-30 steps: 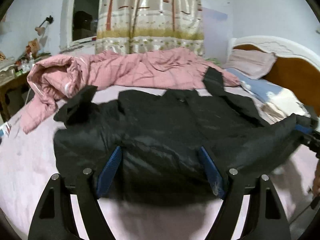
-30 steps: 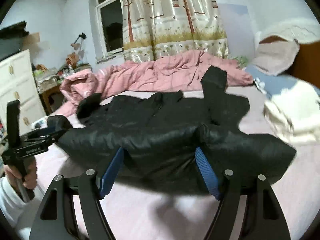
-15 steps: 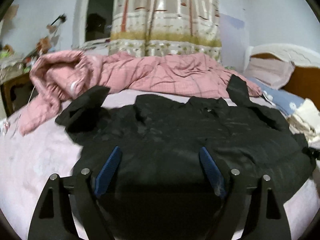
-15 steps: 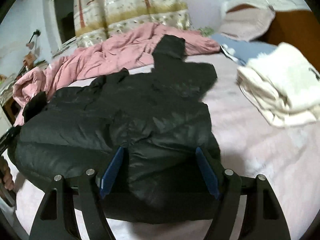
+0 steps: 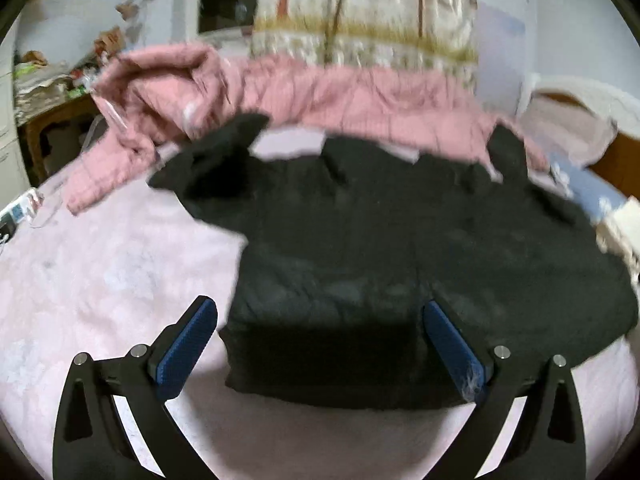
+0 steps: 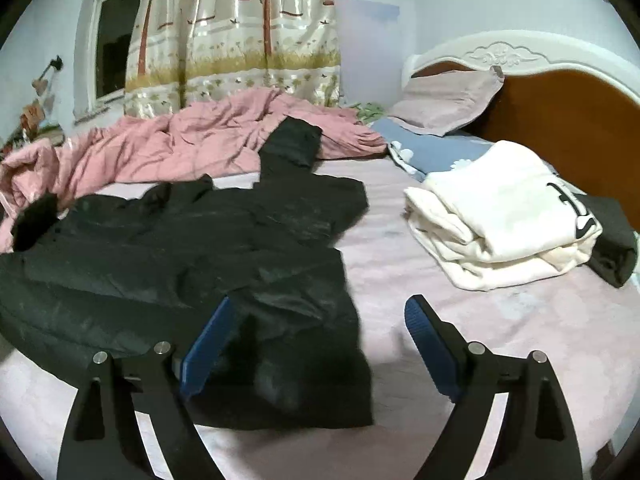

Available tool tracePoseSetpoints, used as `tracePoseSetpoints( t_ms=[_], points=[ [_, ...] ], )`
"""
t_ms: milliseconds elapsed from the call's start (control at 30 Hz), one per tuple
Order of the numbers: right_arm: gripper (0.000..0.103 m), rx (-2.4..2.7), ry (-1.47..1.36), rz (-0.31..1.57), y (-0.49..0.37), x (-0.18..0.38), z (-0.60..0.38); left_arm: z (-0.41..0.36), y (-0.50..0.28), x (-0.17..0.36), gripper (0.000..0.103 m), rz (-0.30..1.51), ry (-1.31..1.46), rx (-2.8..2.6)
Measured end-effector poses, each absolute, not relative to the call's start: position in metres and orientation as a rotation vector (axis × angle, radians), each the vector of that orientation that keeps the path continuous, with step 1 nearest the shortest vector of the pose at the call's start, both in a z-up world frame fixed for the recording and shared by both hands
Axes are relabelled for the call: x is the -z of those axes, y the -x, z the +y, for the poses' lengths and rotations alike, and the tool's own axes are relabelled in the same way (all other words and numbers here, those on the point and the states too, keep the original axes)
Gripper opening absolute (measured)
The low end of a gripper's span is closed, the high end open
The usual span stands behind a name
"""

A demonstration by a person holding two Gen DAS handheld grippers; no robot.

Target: Fold large clothes

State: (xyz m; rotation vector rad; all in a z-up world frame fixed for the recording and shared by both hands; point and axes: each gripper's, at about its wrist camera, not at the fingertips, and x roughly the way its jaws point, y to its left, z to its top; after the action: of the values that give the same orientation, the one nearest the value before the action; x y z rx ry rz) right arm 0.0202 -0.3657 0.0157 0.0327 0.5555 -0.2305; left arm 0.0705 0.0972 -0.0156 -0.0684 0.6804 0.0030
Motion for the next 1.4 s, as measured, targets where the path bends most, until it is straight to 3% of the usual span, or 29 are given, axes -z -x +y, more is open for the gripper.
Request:
tracePoseSetpoints(
  t_ms=[267,333,367,400,433,467,533,567,1033,1233,1333,1400],
  points=[
    [0.093,0.091,-0.132,0.805,-0.049,0.027,-0.378,0.086,-0.089,0.043,0.103,0.806,0.079,0.085],
    [0.091,0.054,-0.214,0.816,-0.051,0.03,-0.386,0.086,-0.091,0.047,0.095,0.822,0.092,0.095],
    [0.073,0.03,-0.257,0.812,-0.05,0.032,-0.39,0.085,-0.089,0.046,0.09,0.822,0.092,0.099],
    [0.044,0.008,-0.294,0.804,-0.048,0.032,-0.392,0.084,-0.087,0.044,0.085,0.81,0.09,0.094],
    [0.034,-0.005,-0.314,0.785,-0.045,0.03,-0.392,0.084,-0.084,0.042,0.067,0.798,0.094,0.098],
    [0.021,-0.003,-0.304,0.765,-0.04,0.027,-0.39,0.083,-0.081,0.04,0.042,0.793,0.101,0.119],
    [0.015,0.016,-0.261,0.736,-0.032,0.021,-0.38,0.08,-0.072,0.032,0.02,0.772,0.096,0.128],
    [0.013,0.031,-0.233,0.723,-0.027,0.015,-0.375,0.078,-0.065,0.027,0.016,0.753,0.089,0.126],
    [0.013,0.087,-0.182,0.707,0.065,-0.001,-0.371,0.074,0.006,0.014,0.018,0.693,0.067,0.158],
    [0.024,0.146,-0.125,0.684,0.062,0.001,-0.371,0.086,0.007,0.012,0.04,0.645,0.12,0.125],
    [0.031,0.153,-0.114,0.643,0.063,-0.004,-0.37,0.091,0.015,0.004,0.062,0.561,0.135,0.113],
    [0.047,0.181,-0.126,0.627,0.064,-0.006,-0.374,0.091,0.02,0.001,0.071,0.523,0.133,0.103]
  ],
)
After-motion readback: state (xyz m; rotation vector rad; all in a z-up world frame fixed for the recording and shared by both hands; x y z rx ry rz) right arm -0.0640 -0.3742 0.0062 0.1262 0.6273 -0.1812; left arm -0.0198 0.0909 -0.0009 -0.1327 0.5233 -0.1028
